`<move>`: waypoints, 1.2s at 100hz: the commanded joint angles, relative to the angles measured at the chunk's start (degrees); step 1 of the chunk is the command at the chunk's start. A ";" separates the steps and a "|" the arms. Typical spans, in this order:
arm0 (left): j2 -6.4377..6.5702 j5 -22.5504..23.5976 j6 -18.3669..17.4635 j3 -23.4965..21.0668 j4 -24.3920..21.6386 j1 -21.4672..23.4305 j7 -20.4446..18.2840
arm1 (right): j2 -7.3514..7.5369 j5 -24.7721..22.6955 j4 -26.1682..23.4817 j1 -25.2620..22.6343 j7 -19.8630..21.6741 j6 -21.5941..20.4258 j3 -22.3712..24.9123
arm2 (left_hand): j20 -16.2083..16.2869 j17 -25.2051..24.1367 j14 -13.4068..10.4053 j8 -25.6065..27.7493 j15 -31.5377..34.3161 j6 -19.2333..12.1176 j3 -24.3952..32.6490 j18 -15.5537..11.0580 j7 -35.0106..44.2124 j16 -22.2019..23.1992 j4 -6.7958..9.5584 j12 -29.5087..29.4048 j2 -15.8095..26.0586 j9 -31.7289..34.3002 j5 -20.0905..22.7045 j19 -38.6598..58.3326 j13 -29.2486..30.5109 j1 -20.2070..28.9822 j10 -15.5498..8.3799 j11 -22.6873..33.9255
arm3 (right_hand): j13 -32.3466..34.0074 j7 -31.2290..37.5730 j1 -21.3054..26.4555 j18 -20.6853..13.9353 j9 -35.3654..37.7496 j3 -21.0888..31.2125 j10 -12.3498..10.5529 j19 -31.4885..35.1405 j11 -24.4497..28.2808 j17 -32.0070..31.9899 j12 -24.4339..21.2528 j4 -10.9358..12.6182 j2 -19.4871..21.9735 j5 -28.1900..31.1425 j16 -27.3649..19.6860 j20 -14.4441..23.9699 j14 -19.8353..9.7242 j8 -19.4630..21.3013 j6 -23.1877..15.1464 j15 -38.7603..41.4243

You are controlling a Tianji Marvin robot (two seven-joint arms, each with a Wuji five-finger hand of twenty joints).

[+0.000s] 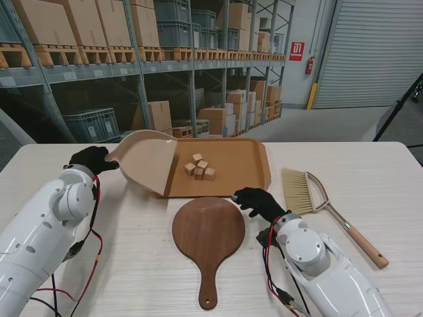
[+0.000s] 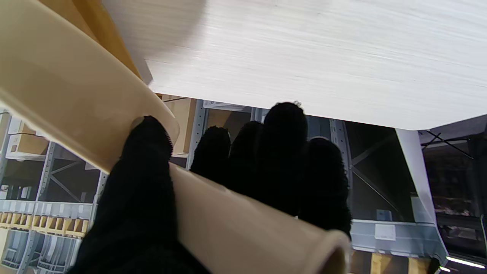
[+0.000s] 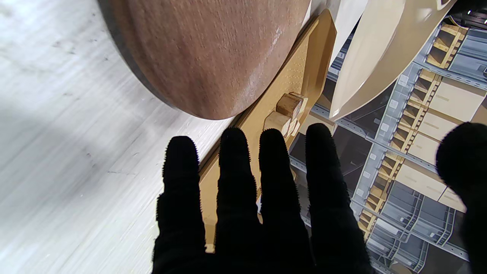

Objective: Sweep wood blocks off a wooden cutting board into a dustpan and pour them into a container

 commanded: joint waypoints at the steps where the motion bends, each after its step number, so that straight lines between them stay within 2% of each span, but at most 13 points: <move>1: 0.81 0.62 0.38 -1.18 -1.56 2.87 -0.62 | -0.20 -0.20 -0.48 -0.66 0.47 0.32 -0.03 | -0.63 1.39 -13.98 -0.53 1.15 3.39 7.07 -1.51 4.61 0.12 2.36 -0.28 5.98 0.74 2.18 2.86 3.81 6.97 -20.10 82.52 | -0.02 -0.39 0.08 1.14 1.61 0.52 0.47 -0.27 1.41 -0.09 1.00 0.53 0.75 0.87 1.11 1.49 -0.14 0.61 -1.14 1.49; 28: 0.47 4.15 2.83 -10.55 -12.37 16.78 1.31 | -0.13 -0.43 -0.63 -0.91 0.48 0.50 0.14 | -0.39 1.56 -13.95 -0.41 1.70 3.42 7.15 -1.25 4.57 0.13 2.24 -0.04 5.77 1.15 2.60 3.28 4.07 7.01 -20.07 82.90 | -0.08 -0.41 0.18 1.18 1.67 0.57 0.32 -0.25 1.41 -0.06 1.00 0.53 0.90 0.89 1.11 1.47 -0.14 0.59 -1.21 1.49; 41: -0.16 3.74 5.17 -13.36 -16.16 22.43 3.47 | -0.06 -0.44 -0.55 -0.90 0.74 0.49 0.22 | -0.32 1.37 -13.81 -0.37 1.88 3.41 7.16 -1.23 4.55 0.14 2.19 0.08 5.65 1.26 2.59 3.32 4.08 7.01 -19.87 83.02 | -0.04 -0.40 0.18 1.17 1.66 0.52 0.49 -0.27 1.41 -0.12 1.00 0.51 0.89 0.93 1.11 1.45 -0.12 0.59 -1.09 1.50; 55: -0.42 4.59 5.39 -15.05 -18.56 26.85 4.77 | 0.01 -0.50 -0.37 -0.83 1.01 0.38 0.29 | -0.21 1.28 -13.80 -0.34 2.06 3.42 7.08 -1.14 4.45 0.16 2.08 0.24 5.81 1.32 2.80 3.42 4.06 6.89 -19.90 83.15 | -0.06 -0.42 0.18 1.18 1.65 0.49 0.44 -0.26 1.38 -0.12 0.99 0.52 0.93 0.91 1.10 1.44 -0.16 0.57 -1.11 1.49; 72: -0.54 4.53 6.13 -14.78 -18.55 28.47 5.37 | 0.01 -0.56 -0.16 -0.73 1.02 0.38 0.35 | -0.14 1.33 -13.86 -0.25 2.15 3.32 7.04 -1.18 4.36 0.13 1.98 0.37 5.98 1.36 2.86 3.47 4.16 6.86 -20.00 83.21 | -0.04 -0.43 0.28 1.15 1.62 0.48 0.47 -0.26 1.38 -0.15 0.99 0.52 0.96 0.91 1.11 1.44 -0.24 0.57 -1.12 1.51; 103: -0.21 4.43 7.50 -13.29 -15.52 27.30 4.02 | 0.10 -0.77 0.08 -0.85 1.23 0.47 0.58 | -0.15 0.88 -13.92 -0.08 1.98 2.58 6.73 -1.78 4.10 0.03 1.79 0.49 6.46 0.91 2.41 3.22 3.66 6.49 -20.26 82.96 | -0.15 -0.40 0.31 1.13 1.61 0.54 0.42 -0.26 1.40 -0.15 1.00 0.54 0.94 0.95 1.10 1.43 -0.13 0.58 -1.12 1.49; 113: -0.06 4.53 7.58 -13.37 -15.11 27.32 3.22 | 0.14 -0.83 0.11 -0.91 1.31 0.52 0.65 | -0.15 -0.71 -13.25 -0.35 1.24 1.50 6.21 -2.27 3.65 -0.06 1.51 0.20 7.18 -0.04 1.81 2.67 2.43 5.93 -19.83 82.00 | -0.10 -0.44 0.30 1.20 1.58 0.53 0.46 -0.30 1.39 -0.21 0.99 0.53 0.95 0.87 1.12 1.42 -0.02 0.56 -1.17 1.52; 120: 0.05 4.52 7.70 -13.60 -15.14 27.57 2.21 | 0.15 -0.85 0.10 -0.95 1.36 0.58 0.71 | 0.04 -2.95 -12.12 -1.34 -0.53 0.46 5.42 -2.41 2.54 0.03 1.18 -0.45 7.20 -1.60 0.53 1.53 0.15 5.77 -18.39 79.66 | -0.19 -0.42 0.30 1.17 1.60 0.53 0.50 -0.33 1.39 -0.25 0.99 0.54 0.93 0.94 1.10 1.41 -0.09 0.56 -1.10 1.48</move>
